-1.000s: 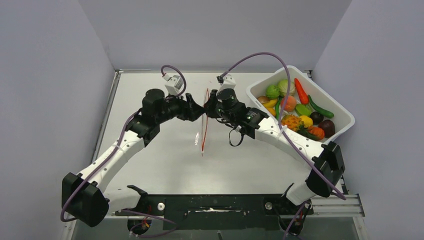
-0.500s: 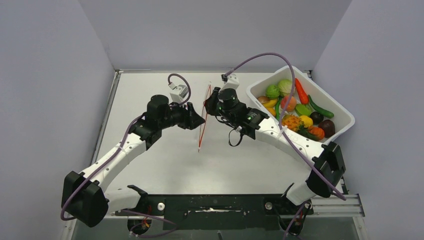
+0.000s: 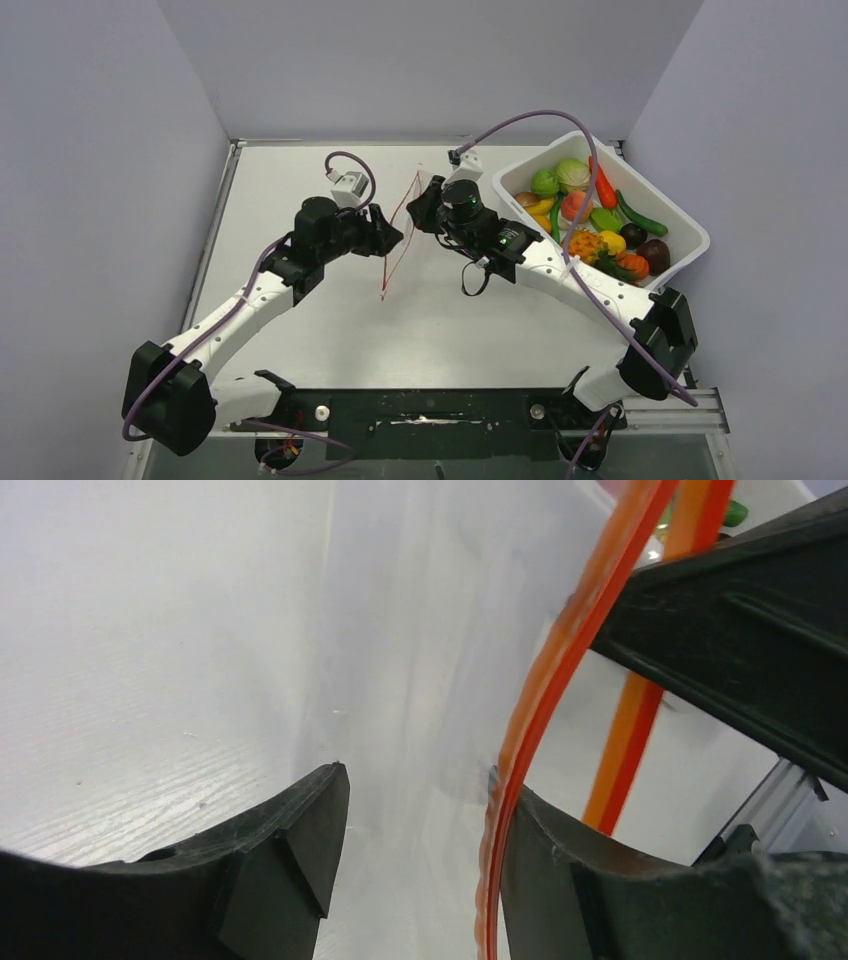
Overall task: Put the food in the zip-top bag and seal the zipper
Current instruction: Open the zipper of the food storage bag.
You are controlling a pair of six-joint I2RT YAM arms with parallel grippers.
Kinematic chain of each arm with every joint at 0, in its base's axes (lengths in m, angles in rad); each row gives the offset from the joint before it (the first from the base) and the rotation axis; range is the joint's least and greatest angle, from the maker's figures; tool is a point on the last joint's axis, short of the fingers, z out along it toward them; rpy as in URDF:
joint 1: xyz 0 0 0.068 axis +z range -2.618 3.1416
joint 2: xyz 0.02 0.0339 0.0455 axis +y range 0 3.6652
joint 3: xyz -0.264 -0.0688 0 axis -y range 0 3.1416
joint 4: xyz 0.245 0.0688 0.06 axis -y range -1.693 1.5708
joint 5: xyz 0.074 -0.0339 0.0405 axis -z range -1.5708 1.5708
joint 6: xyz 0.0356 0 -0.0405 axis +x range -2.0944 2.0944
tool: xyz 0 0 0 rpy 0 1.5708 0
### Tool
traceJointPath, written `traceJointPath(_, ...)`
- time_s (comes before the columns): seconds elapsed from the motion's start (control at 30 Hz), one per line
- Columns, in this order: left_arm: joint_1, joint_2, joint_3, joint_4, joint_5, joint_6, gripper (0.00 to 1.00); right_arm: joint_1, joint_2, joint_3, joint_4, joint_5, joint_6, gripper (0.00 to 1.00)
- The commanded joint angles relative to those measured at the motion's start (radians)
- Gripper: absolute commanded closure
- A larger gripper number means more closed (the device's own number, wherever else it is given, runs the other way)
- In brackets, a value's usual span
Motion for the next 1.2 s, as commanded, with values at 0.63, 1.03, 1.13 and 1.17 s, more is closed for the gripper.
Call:
traceJointPath(0.63, 0.117, -0.111, 0.228, -0.028, -0.62, 0.117, 1.0, -0.121, -0.067, -0.045, -0.007, -0.084, -0.06, 1.0)
traceJointPath(1.03, 0.084, -0.145, -0.018, 0.084, -0.374, 0.029, 1.0, -0.12, 0.015, -0.108, 0.144, -0.259, -0.023, 0.82)
traceJointPath(1.13, 0.081, -0.121, -0.017, 0.055, -0.362, 0.004, 1.0, -0.12, 0.005, -0.074, 0.119, -0.277, -0.044, 0.65)
traceJointPath(1.17, 0.081, -0.115, -0.019, 0.054, -0.363, -0.001, 1.0, -0.122, -0.004, -0.065, 0.108, -0.283, -0.048, 0.62)
